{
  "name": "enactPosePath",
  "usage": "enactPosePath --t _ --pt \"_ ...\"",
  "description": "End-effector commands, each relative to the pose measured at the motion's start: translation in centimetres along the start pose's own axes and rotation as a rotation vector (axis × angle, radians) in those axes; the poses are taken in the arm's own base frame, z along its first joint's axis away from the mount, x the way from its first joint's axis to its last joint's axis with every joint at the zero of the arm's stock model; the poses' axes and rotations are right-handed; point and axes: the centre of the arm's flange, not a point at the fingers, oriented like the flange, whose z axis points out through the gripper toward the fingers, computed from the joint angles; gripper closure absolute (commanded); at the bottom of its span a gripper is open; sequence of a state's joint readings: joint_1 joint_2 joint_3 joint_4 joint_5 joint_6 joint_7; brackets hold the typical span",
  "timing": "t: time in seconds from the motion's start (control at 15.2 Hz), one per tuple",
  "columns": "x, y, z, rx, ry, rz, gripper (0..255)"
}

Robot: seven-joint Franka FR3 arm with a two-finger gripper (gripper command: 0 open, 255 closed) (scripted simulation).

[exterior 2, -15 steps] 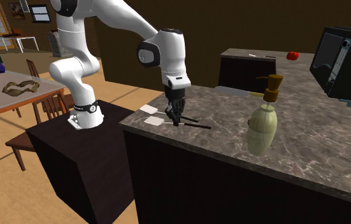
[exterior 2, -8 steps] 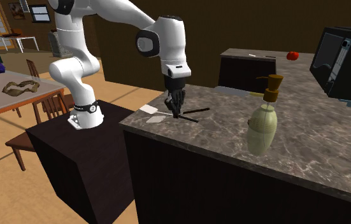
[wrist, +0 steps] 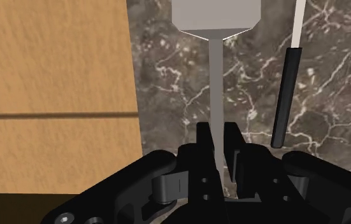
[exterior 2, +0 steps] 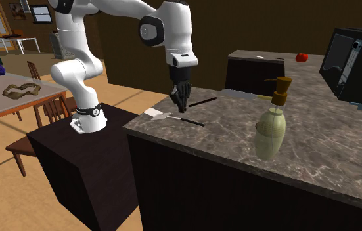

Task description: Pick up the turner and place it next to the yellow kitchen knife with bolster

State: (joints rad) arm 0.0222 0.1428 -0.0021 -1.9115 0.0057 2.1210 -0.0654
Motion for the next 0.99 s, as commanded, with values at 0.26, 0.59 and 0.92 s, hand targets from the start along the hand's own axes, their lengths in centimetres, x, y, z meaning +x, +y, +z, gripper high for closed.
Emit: enactPosePath --t 0.26,0.59,0.92 --pt "0.6 -1.3 -2.6 0.000 0.000 0.000 255" --pt "3.2 -7.4 -2.5 0.000 0.000 0.000 255" --pt "5.7 -13.5 -2.3 0.000 0.000 0.000 255"
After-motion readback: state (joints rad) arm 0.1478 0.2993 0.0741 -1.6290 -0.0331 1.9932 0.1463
